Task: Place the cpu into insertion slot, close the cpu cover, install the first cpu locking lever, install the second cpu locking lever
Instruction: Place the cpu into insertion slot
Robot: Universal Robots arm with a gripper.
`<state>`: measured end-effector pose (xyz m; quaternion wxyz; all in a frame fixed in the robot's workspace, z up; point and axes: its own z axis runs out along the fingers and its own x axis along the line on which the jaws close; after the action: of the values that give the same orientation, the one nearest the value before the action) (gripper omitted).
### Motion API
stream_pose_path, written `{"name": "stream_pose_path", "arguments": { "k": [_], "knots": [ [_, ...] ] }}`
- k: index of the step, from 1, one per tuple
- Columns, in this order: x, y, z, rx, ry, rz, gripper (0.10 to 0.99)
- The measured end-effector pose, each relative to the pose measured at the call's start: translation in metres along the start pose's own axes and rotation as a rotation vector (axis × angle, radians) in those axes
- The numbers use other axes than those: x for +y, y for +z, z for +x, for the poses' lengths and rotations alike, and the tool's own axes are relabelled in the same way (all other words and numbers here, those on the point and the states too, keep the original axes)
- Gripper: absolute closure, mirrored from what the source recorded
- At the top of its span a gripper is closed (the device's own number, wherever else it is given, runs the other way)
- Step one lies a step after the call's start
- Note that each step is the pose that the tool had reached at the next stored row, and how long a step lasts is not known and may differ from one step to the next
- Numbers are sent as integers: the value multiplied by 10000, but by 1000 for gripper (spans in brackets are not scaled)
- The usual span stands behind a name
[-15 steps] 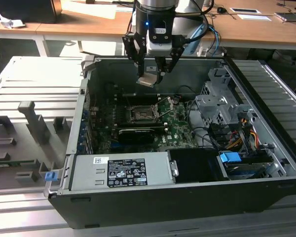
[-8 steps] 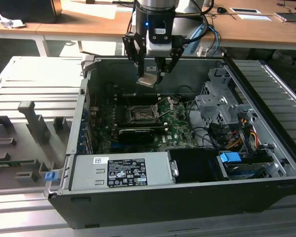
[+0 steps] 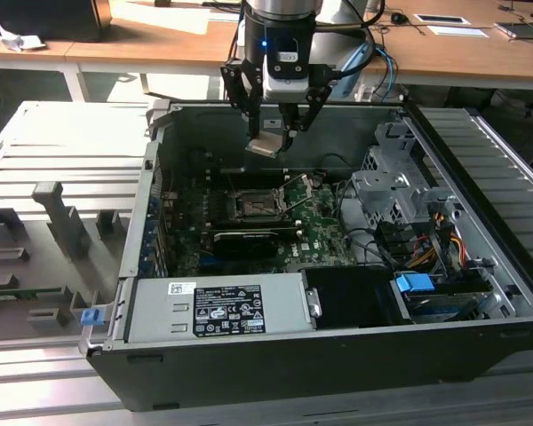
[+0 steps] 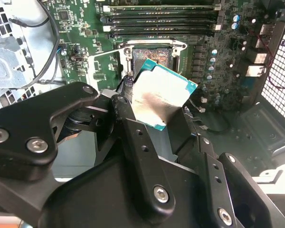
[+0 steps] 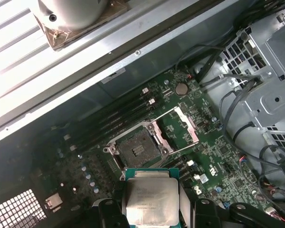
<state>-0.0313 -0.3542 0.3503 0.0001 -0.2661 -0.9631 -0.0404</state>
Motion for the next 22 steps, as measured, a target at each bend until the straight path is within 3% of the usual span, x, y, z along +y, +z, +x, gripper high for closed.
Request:
{"name": "stream_pose_path", "arguments": {
  "k": [22],
  "knots": [
    [-2,26,-1,-14,186,-4,553]
  ]
}}
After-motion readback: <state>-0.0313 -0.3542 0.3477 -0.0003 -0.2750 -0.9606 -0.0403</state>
